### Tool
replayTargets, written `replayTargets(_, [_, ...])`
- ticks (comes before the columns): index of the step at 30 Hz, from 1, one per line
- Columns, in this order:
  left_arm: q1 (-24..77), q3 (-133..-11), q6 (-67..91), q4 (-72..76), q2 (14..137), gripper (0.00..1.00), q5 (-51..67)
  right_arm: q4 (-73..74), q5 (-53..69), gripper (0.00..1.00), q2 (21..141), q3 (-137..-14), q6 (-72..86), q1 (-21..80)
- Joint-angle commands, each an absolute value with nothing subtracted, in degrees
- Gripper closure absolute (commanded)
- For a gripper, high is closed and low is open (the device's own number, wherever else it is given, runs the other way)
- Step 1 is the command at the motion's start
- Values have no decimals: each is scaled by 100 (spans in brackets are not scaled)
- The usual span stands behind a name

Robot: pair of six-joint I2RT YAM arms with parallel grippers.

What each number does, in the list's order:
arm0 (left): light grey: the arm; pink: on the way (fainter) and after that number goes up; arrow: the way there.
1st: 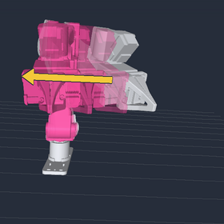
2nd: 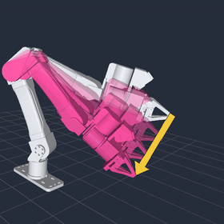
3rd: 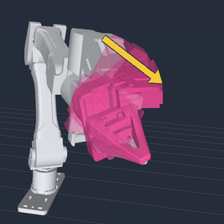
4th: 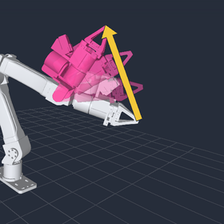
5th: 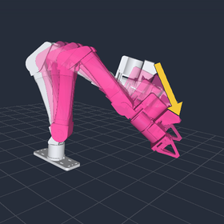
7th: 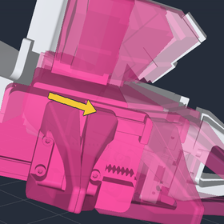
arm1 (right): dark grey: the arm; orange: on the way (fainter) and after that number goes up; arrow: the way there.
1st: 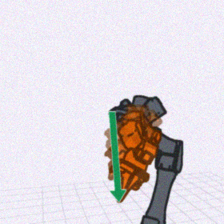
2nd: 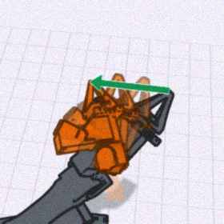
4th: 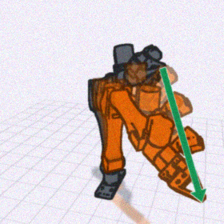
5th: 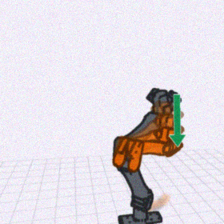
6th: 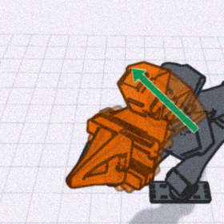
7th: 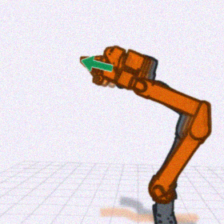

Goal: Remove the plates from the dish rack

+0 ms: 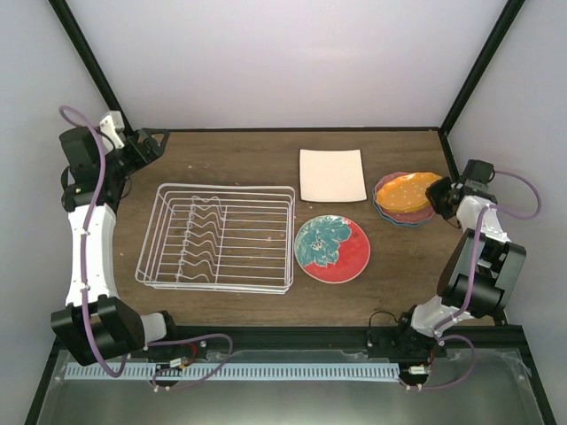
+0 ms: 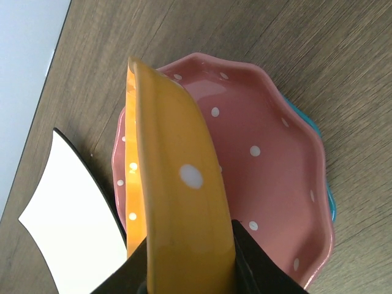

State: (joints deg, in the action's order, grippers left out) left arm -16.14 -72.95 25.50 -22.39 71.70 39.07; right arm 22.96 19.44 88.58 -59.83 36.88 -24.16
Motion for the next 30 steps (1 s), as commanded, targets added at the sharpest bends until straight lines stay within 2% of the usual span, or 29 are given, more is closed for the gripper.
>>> replayTargets(1, [-1635, -7353, 2552, -2202, 7154, 0, 3903, 1981, 2051, 92, 8870, -6196, 3624, -2479])
replayTargets(17, [-1635, -7269, 2571, -2161, 7111, 0, 3943, 2850, 1837, 62, 9296, -6350, 3079, -2483])
replayTargets(30, [-1635, -7301, 2374, -2209, 6964, 0, 3874, 3179, 1467, 48, 9433, -6486, 2758, -2481])
